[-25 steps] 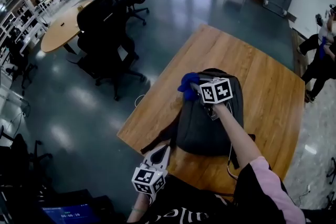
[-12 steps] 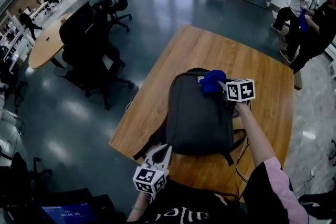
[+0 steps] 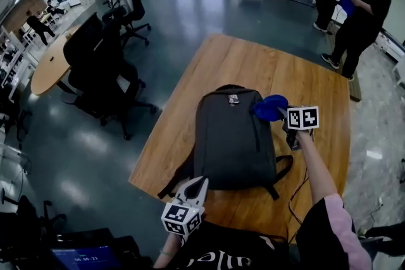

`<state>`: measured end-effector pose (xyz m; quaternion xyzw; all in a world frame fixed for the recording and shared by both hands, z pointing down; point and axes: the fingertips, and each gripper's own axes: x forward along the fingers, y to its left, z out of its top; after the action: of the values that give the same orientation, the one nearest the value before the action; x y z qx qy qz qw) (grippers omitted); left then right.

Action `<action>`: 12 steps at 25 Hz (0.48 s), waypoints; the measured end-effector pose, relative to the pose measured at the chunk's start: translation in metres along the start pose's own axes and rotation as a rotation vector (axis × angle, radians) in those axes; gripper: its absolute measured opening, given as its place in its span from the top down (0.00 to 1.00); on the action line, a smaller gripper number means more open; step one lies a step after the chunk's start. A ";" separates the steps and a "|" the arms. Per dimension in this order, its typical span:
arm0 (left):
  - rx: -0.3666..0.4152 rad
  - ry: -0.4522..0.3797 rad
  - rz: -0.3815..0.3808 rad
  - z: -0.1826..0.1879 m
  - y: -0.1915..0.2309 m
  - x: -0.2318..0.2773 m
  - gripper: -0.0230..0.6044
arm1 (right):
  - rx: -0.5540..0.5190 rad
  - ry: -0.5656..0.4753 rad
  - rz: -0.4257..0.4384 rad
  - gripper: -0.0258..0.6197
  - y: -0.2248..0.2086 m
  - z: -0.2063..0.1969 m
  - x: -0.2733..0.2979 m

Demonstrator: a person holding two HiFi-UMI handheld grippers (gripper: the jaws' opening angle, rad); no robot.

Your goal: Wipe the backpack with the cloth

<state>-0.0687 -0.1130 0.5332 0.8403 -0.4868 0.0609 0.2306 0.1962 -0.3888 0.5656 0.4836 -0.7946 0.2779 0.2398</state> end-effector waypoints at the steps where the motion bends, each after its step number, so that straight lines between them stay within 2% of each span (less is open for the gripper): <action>1: 0.000 0.000 0.001 -0.001 0.000 0.002 0.96 | 0.005 0.001 -0.005 0.86 -0.005 -0.002 0.000; 8: -0.013 0.001 0.002 0.009 0.002 -0.007 0.96 | 0.016 0.003 -0.063 0.86 -0.024 0.011 -0.019; 12: -0.023 0.003 0.014 -0.005 -0.002 0.000 0.96 | 0.006 -0.039 -0.034 0.86 -0.025 0.030 -0.017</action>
<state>-0.0668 -0.1099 0.5374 0.8341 -0.4928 0.0583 0.2407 0.2228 -0.4080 0.5377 0.5031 -0.7899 0.2669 0.2275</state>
